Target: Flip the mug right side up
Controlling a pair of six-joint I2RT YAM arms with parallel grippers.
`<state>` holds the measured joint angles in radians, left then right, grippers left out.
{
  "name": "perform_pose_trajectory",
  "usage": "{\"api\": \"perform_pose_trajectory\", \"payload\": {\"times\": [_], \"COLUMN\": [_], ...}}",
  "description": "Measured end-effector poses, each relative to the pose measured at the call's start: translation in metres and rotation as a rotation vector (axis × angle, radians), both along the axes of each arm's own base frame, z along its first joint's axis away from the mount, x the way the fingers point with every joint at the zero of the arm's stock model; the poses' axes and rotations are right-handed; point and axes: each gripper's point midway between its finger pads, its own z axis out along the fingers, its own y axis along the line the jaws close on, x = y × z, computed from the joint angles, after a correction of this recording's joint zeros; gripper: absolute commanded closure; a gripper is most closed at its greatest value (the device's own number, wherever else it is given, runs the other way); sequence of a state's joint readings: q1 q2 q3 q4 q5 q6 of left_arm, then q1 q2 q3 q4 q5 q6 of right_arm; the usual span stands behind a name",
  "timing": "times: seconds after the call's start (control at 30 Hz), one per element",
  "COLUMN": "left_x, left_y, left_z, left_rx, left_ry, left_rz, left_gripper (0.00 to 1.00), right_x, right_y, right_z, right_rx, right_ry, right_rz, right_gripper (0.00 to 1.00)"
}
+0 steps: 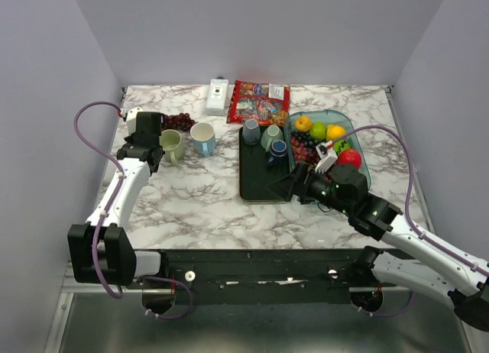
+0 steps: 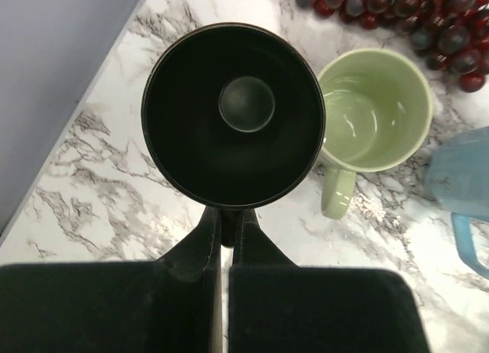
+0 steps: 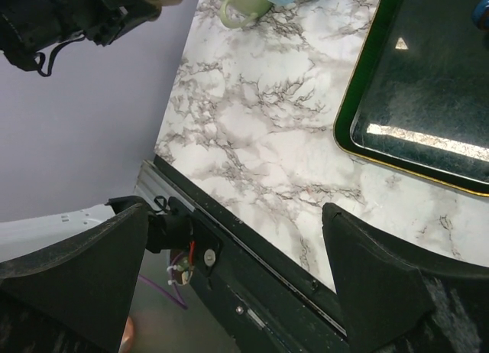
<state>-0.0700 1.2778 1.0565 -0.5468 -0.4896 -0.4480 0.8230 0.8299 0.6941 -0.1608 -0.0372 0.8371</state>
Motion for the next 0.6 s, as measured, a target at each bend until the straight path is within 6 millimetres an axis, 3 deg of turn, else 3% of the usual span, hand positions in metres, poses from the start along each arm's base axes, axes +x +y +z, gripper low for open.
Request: {"api": "perform_pose_trajectory", "payload": {"times": [0.43,0.6], "left_x": [0.001,-0.008], "left_y": [0.002,0.012], "left_z": [-0.056,-0.084], "left_rx": [-0.042,-0.061], "left_ry": [0.114,0.173], "left_rz": [0.069,0.124], "left_gripper": [1.00,1.00], "right_x": [-0.006,-0.008], "right_y": [-0.006,-0.013], "right_z": [-0.017,-0.013], "right_rx": [-0.019,0.006], "right_ry": [0.030,0.020], "right_rz": [-0.004,-0.028], "right_gripper": [0.00,0.00]}}
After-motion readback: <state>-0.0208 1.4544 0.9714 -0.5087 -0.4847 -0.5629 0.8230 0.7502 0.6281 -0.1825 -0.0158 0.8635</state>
